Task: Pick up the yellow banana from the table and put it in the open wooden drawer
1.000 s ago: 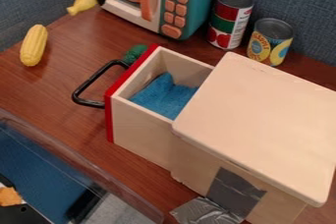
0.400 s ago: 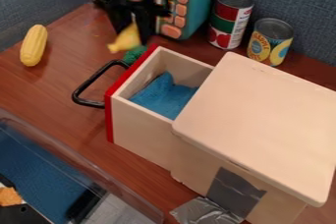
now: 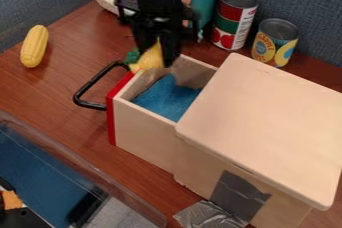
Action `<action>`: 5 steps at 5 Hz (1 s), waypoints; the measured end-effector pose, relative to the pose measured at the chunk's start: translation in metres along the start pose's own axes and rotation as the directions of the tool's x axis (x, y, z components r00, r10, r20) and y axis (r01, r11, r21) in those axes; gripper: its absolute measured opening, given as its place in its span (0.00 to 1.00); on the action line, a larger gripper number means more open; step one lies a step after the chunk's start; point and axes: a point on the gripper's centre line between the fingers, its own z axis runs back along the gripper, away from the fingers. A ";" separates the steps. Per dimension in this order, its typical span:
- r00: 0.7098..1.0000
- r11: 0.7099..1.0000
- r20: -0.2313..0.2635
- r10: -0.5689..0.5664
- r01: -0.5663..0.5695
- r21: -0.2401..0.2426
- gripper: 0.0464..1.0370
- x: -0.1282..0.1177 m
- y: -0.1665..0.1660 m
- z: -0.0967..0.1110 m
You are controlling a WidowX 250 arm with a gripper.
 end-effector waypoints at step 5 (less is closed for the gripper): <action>0.985 0.983 -0.014 0.170 -0.170 -0.064 0.34 -0.002 -0.025 -0.018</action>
